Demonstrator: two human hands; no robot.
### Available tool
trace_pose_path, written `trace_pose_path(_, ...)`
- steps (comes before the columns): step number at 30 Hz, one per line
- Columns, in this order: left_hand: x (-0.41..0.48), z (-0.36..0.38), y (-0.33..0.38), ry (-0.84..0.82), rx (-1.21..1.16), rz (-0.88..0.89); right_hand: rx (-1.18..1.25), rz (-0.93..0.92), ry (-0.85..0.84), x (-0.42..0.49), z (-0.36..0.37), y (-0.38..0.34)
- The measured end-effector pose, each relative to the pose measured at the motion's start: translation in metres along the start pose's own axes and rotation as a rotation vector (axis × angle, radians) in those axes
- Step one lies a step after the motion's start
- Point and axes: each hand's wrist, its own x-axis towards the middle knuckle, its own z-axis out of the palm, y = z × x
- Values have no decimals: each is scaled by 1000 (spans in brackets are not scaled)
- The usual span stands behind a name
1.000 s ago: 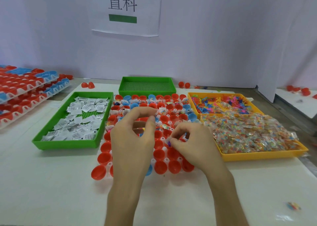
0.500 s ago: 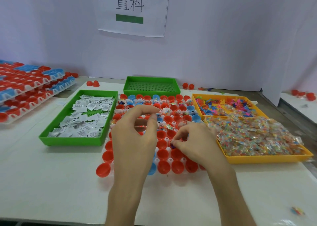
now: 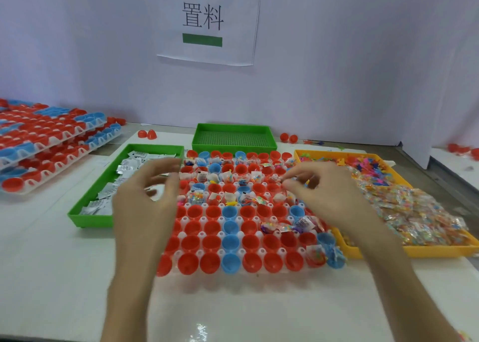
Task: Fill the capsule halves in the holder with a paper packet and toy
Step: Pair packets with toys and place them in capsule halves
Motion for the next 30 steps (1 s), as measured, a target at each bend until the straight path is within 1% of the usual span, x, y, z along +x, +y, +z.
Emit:
trace_pose_path(2,28,-16,-23,-26,216,-36,-44,37,95,20,-16,19)
trace_pose_path(4,54,-25,-46,-125,421,-116,-119,123,125,46,-26,49)
trace_pose_path(5,64,-27,-55,-187,488,-156,-199,192,76,59,-27,66)
trace_pose_path(7,71,-24,-68,-330,611,-225,-356,343,-132,76,-22,97)
trace_pose_path(8,72,-21,-72,-395,684,-244,-378,398,-203,81,-19,108)
trace_pose_path(9,72,-17,-75,-434,747,-239,-372,422,-225,83,-16,116)
trace_pose_path(10,73,-13,-77,-434,773,-218,-361,417,-201,85,-13,122)
trace_pose_path(13,75,-9,-78,-343,682,-205,-363,350,-94,91,-5,127)
trace_pose_path(18,68,-12,-80,-234,605,-230,-326,307,-10,88,-2,126)
trace_pose_path(22,63,-6,-74,-53,673,-87,-307,269,147,82,-2,127)
trace_pose_path(24,65,-2,-71,23,660,-2,-297,243,201,81,-3,126)
trace_pose_path(25,66,0,-69,55,613,43,-291,232,228,81,-4,126)
trace_pose_path(27,64,4,-62,102,436,107,-263,211,290,81,-6,124)
trace_pose_path(30,58,9,-47,129,236,131,-160,172,383,79,-8,119)
